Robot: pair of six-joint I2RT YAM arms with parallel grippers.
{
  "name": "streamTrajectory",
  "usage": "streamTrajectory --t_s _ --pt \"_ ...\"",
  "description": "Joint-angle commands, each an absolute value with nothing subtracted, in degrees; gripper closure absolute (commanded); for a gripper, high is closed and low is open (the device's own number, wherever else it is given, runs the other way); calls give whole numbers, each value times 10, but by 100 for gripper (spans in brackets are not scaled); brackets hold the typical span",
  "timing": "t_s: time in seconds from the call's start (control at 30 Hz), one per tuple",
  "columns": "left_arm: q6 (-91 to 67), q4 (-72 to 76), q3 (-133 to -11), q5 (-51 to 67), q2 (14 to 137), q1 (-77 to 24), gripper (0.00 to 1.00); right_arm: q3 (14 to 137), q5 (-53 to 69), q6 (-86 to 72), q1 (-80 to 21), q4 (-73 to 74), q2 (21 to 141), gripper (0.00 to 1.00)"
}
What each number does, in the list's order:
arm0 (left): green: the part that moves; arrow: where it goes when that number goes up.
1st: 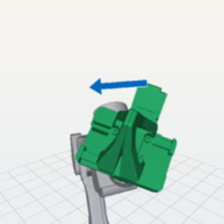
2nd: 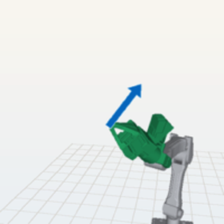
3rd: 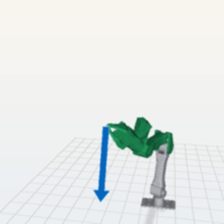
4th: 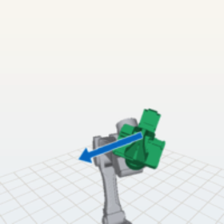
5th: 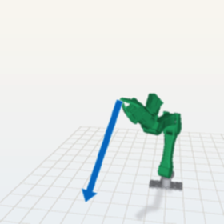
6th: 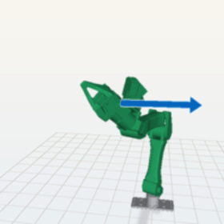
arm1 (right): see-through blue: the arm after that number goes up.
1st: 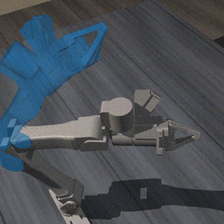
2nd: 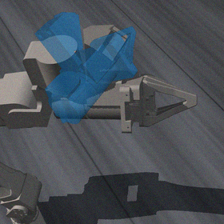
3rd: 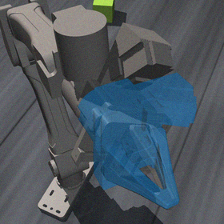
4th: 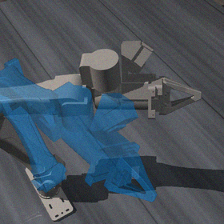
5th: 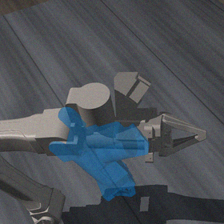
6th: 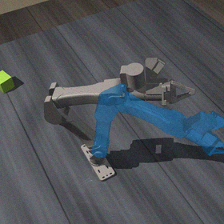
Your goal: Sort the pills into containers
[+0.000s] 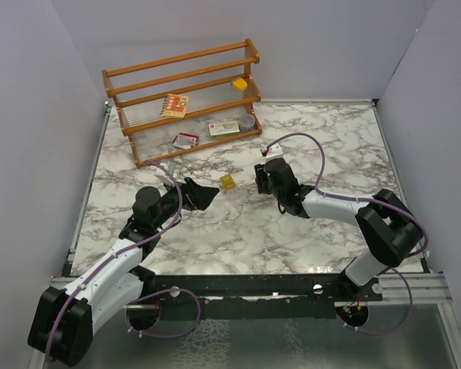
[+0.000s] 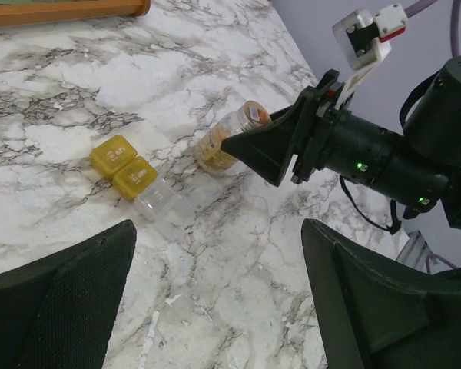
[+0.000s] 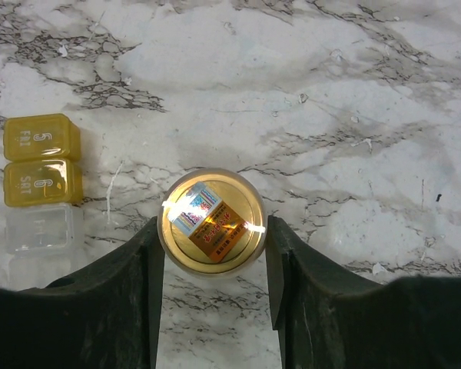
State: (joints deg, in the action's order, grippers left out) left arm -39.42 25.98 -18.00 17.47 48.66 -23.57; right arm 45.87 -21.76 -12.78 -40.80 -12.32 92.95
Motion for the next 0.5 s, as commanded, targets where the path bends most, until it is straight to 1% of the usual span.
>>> streamTrajectory --t_s 0.0,0.27,0.47 --pt "-351 268 -192 174 484 -232 10 483 -232 -107 -406 -99 861 99" --pt "-321 272 -197 178 471 -233 16 516 -178 -76 -405 -33 762 99" --pt "-291 305 -191 213 483 -233 19 572 -78 -44 -406 65 723 99"
